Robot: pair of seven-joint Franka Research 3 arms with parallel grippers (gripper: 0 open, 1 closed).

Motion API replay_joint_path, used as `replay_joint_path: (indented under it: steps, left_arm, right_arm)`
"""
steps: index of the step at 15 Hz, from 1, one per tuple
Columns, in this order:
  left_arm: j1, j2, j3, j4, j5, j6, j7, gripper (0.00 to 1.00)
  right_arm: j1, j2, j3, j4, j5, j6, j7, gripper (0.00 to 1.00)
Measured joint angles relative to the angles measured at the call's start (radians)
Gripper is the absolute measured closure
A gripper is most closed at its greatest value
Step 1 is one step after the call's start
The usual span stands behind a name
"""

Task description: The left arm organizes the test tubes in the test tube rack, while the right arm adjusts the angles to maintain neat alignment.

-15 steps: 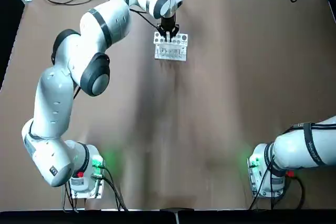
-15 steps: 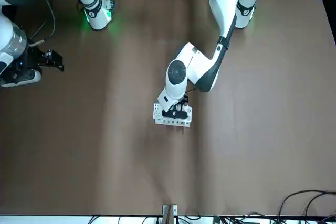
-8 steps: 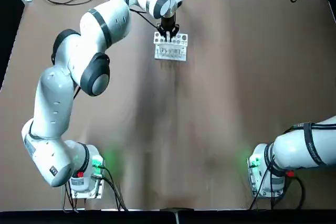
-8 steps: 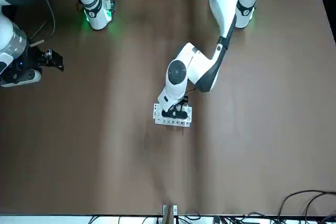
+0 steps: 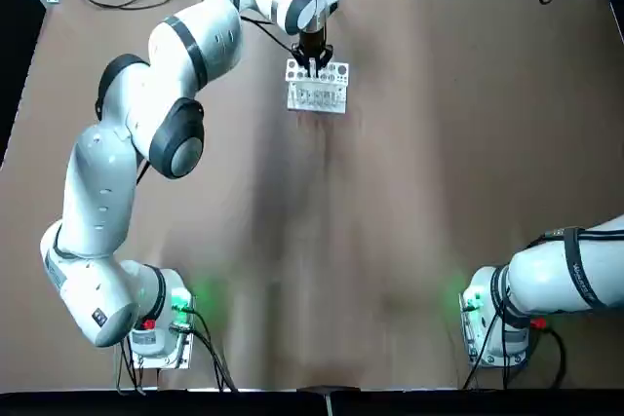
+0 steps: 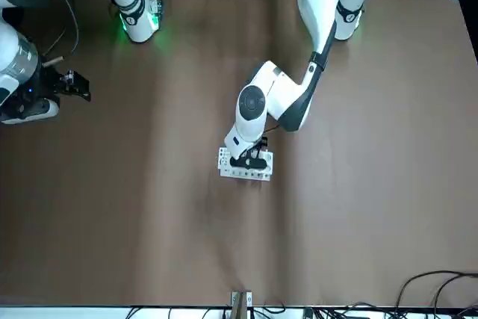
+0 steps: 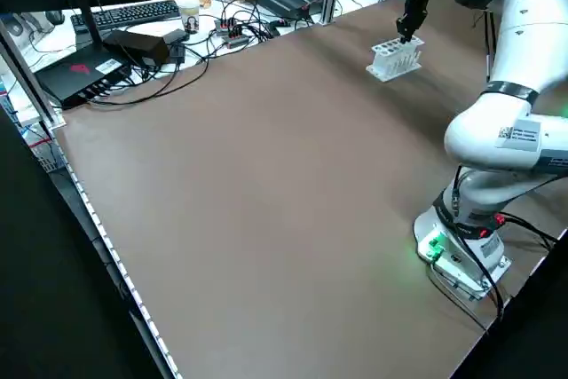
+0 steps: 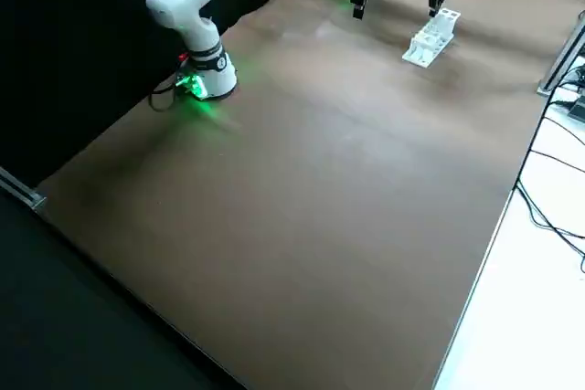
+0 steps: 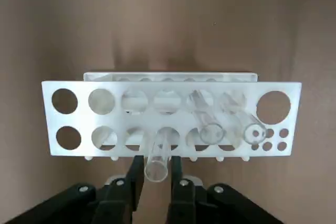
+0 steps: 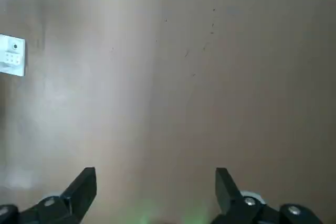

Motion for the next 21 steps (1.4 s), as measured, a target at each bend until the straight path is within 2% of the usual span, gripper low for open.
replay_joint_path:
  steps: [21]
  left_arm:
    - [0.0, 0.0, 0.0, 0.0, 0.0, 0.03, 0.002, 0.74]
  right_arm:
    - [0.001, 0.0, 0.0, 0.0, 0.0, 0.0, 0.0, 0.0]
